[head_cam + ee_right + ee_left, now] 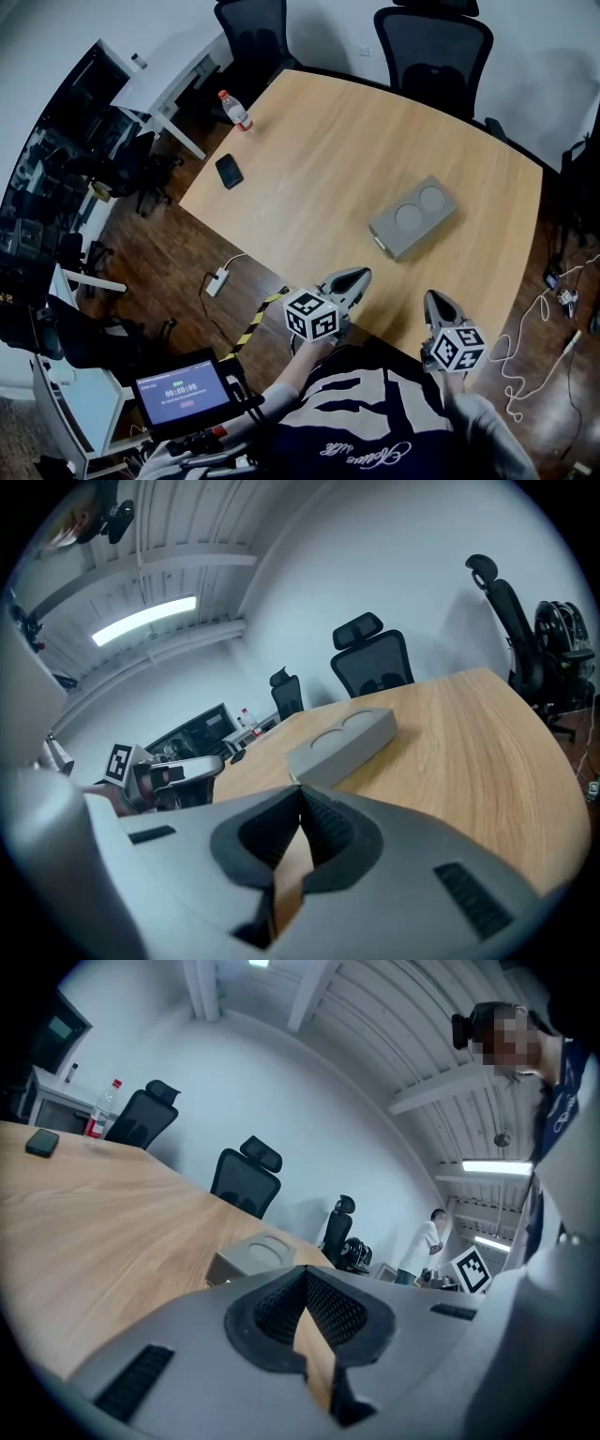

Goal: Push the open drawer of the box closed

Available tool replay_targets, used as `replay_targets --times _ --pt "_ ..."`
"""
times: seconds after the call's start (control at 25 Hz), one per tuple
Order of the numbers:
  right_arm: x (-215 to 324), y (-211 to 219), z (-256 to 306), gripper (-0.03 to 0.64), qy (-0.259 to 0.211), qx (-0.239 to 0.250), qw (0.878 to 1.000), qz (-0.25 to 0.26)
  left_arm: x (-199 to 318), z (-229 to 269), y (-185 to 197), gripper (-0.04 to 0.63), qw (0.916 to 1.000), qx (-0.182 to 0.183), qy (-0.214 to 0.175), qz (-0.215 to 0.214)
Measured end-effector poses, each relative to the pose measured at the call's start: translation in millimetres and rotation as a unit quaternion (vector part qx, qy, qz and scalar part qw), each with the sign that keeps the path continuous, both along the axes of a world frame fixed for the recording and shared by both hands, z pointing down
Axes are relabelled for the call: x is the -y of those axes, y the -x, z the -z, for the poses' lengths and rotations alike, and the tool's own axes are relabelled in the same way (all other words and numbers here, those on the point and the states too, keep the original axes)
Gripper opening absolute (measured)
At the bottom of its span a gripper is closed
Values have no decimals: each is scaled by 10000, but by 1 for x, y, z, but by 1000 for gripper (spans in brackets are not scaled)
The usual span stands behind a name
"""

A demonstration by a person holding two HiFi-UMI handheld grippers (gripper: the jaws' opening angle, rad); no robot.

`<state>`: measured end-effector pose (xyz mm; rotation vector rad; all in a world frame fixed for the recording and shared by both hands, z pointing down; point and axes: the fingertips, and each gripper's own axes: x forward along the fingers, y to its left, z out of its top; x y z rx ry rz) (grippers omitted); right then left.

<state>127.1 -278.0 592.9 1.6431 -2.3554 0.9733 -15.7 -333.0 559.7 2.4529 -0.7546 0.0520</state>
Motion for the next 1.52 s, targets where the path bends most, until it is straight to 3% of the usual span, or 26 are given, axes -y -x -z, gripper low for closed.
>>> replay_targets --times 0.32,0.6,0.8,1.08,1.36,1.52 --pt "-36 84 14 -2 -154 -45 9970 754 -77 5 77 0 9986 0 5 536" --pt "-95 144 17 -2 -161 -61 9948 1001 -155 1 130 2 9961 -198 164 841" --pt "-150 166 18 -2 -71 -161 9937 1107 -203 -10 139 2 9958 -333 342 781" --pt "-167 163 18 -2 23 -328 9934 1096 -217 -6 133 0 9956 -531 307 711" --pt "-170 180 34 -2 -153 -266 9893 1426 -217 4 148 1 9901 -700 215 1198" --pt "-185 167 41 -2 -217 -261 9874 1544 -229 8 128 0 9896 -692 211 1240"
